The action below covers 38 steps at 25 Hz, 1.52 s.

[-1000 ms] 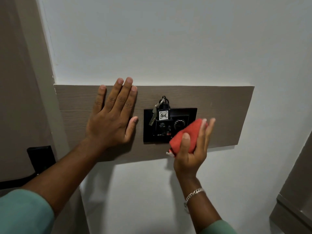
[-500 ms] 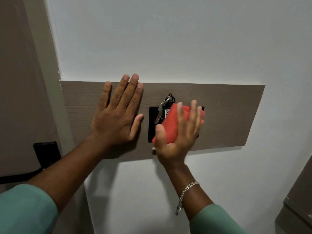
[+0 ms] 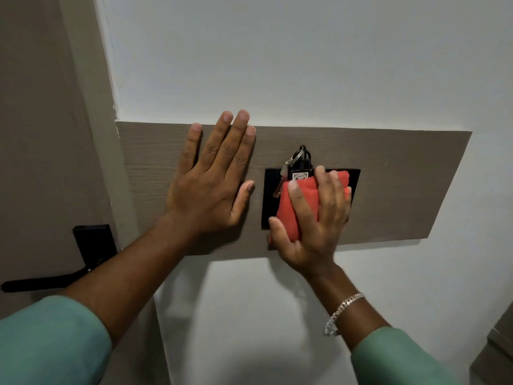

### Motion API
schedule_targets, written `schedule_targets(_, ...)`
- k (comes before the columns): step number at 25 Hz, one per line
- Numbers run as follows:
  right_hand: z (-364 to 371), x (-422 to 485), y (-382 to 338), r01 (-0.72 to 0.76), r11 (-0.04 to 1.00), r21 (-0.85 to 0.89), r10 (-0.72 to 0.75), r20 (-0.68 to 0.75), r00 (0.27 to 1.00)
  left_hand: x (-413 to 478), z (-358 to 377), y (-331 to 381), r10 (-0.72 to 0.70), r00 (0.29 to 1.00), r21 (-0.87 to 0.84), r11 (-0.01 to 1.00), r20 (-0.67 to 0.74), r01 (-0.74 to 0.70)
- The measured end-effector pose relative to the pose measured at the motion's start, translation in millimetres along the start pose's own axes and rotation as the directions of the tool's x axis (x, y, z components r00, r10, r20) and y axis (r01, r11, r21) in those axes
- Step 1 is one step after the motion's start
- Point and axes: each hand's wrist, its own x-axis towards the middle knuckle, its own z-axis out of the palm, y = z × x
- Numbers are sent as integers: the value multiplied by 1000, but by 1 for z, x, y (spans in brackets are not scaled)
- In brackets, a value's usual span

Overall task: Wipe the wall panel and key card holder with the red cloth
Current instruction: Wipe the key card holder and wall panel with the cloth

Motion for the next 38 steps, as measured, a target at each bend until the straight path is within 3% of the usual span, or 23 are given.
schedule_targets(2,-13,-5,35,199,978,-55,-195,83,977,0,0,2,2,1000,1,1000,-6,-2)
schedule_targets(3,-20,-5,50,207,977,-58,-200,107,974,0,0,2,4,1000,-2,1000,-7,-4)
schedule_targets(7,-21,7,55,-170,985,33,169,31,985,0,2,1,1,1000,-1,1000,-15,-1)
schedule_targets(9,-15,12,40,-230,970,75,232,-9,973,-1,1,2,0,1000,6,1000,-12,0)
schedule_targets(15,-35,27,70,64,995,80,-75,142,987,1,1,3,-2,1000,18,1000,0,2)
schedule_targets(20,-36,37,54,19,991,135,-38,141,989,0,4,2,-3,1000,21,1000,12,3)
schedule_targets(24,-52,53,68,206,974,94,-224,256,940,1,-5,6,-27,995,11,1000,101,26)
schedule_targets(26,-62,57,77,297,955,28,-291,308,906,4,-20,15,-100,976,-58,992,192,113)
schedule_targets(28,-72,54,83,328,945,-12,-306,333,892,1,-41,39,-251,936,-188,935,246,300)
schedule_targets(30,-81,50,91,250,968,0,-236,326,916,-16,-64,80,-377,909,-367,832,178,417)
schedule_targets(31,-84,47,94,171,985,26,-170,306,937,-24,-73,106,-422,894,-502,746,149,437)
schedule_targets(32,-85,42,93,73,995,70,-89,279,956,-28,-81,134,-465,865,-653,598,190,465)
schedule_targets(34,-90,26,85,-132,969,211,80,239,968,-14,-96,185,-478,747,-811,113,462,574)
schedule_targets(36,-101,4,73,-247,908,339,159,267,950,4,-95,220,-345,563,-661,-381,751,647)
schedule_targets(37,-111,-9,74,-281,891,356,168,316,934,11,-90,235,-252,484,-536,-543,838,646)
schedule_targets(38,-123,-22,80,-320,883,343,179,385,905,15,-85,249,-172,416,-425,-629,893,652)
